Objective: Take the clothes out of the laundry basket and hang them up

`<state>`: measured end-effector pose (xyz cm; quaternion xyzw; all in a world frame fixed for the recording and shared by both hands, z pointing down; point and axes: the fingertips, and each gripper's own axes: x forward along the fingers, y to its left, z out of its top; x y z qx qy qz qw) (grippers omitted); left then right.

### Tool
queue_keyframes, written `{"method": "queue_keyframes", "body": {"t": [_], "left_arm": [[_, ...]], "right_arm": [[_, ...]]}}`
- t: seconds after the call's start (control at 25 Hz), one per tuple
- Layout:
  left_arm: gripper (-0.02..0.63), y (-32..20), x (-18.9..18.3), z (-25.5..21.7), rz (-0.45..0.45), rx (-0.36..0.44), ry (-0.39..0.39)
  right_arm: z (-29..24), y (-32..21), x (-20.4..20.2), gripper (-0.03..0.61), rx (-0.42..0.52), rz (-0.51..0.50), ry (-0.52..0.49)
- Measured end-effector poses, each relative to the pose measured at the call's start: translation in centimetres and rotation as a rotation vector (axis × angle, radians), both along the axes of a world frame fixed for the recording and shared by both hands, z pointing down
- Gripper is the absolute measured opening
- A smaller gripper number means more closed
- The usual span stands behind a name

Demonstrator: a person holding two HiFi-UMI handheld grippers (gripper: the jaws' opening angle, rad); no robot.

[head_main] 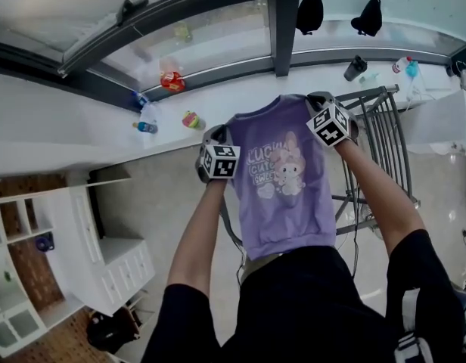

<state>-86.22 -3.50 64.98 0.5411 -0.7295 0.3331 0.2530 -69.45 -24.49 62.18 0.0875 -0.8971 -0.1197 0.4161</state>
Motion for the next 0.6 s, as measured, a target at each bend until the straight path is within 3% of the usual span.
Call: {"method": "queue_keyframes", "body": {"t": [0.12,0.28,0.36,0.44,0.6], "left_arm": [[0.009,0.1,0.0,1.4,0.012,-0.074,-0.017],[0.011,0.3,0.4,3.0,0.021,-0.124,0.027],[0.023,0.6,0.5,3.4,0.010,-0.121,0.046],[0.096,0.8,0.4,3.6,-0.005,-0.103,0.061],[0.140,0.8,0.2,2.6,-0.009,-0.041,0.075]], "right_arm": [[1.2,-0.2,0.1,0.011,0.005,0.000,0.027],[2.0,-0.4,0.2,0.011,0.031,-0.002,0.038],[2.4,-0.2,0.3,0.011,0.031,-0.004,0.037],[2.4,-0.3,0.3,0.017,0.021,0.002,0.026],[1.5,-0.5,0.4,0.113,-0.062,0.041,-0.034]]}}
